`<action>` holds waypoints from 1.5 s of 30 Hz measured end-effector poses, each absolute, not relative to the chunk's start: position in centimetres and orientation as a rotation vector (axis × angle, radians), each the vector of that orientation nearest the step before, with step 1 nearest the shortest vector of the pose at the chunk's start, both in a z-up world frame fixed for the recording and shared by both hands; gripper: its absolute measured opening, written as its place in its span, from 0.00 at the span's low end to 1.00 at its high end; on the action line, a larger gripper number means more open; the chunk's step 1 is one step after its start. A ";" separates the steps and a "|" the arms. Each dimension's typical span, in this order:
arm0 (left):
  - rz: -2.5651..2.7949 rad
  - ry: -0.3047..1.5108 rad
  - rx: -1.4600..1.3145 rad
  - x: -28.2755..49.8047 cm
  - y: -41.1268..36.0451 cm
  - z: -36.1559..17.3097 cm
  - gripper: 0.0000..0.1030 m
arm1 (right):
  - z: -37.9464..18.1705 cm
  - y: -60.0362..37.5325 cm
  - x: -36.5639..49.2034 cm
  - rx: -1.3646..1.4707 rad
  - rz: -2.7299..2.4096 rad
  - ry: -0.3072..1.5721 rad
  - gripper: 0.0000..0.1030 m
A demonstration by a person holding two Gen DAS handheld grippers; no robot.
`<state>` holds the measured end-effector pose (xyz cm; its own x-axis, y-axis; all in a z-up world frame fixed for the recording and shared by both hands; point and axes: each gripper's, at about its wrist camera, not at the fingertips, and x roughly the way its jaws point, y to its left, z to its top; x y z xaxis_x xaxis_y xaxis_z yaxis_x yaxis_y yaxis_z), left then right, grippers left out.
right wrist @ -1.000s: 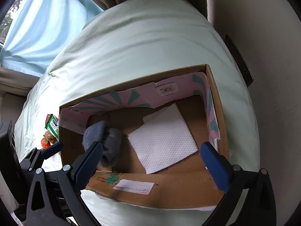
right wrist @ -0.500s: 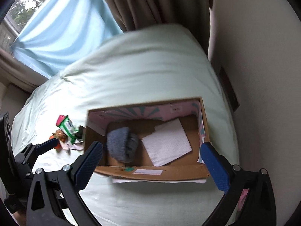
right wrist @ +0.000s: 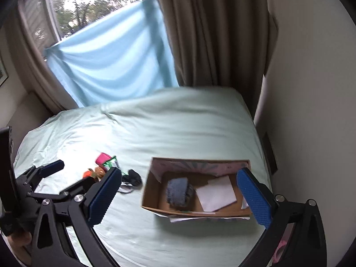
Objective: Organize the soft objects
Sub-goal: 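Move both tools back toward the remaining items on the bed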
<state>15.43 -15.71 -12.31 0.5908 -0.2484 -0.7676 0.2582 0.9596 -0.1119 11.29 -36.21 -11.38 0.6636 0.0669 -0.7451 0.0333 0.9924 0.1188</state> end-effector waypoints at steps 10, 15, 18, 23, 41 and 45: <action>-0.178 0.765 -0.027 10.2 -5.2 -8.0 1.00 | -8.1 -30.1 6.6 0.108 0.029 0.738 1.00; -0.147 0.736 -0.032 8.3 -1.2 -7.5 1.00 | -7.6 -27.1 5.2 0.078 0.032 0.698 1.00; -0.136 0.719 -0.053 7.6 1.2 -7.4 1.00 | -7.3 -25.4 4.9 0.057 0.040 0.673 1.00; -0.142 0.718 -0.071 7.6 4.2 -8.1 1.00 | -7.2 -22.4 5.2 0.061 0.056 0.660 1.00; -0.274 0.819 -0.046 15.5 14.8 -14.7 1.00 | -12.0 -11.4 10.3 0.097 0.031 0.682 1.00; -0.308 0.852 -0.026 18.7 16.0 -19.0 1.00 | -15.3 -9.7 12.7 0.084 0.019 0.695 1.00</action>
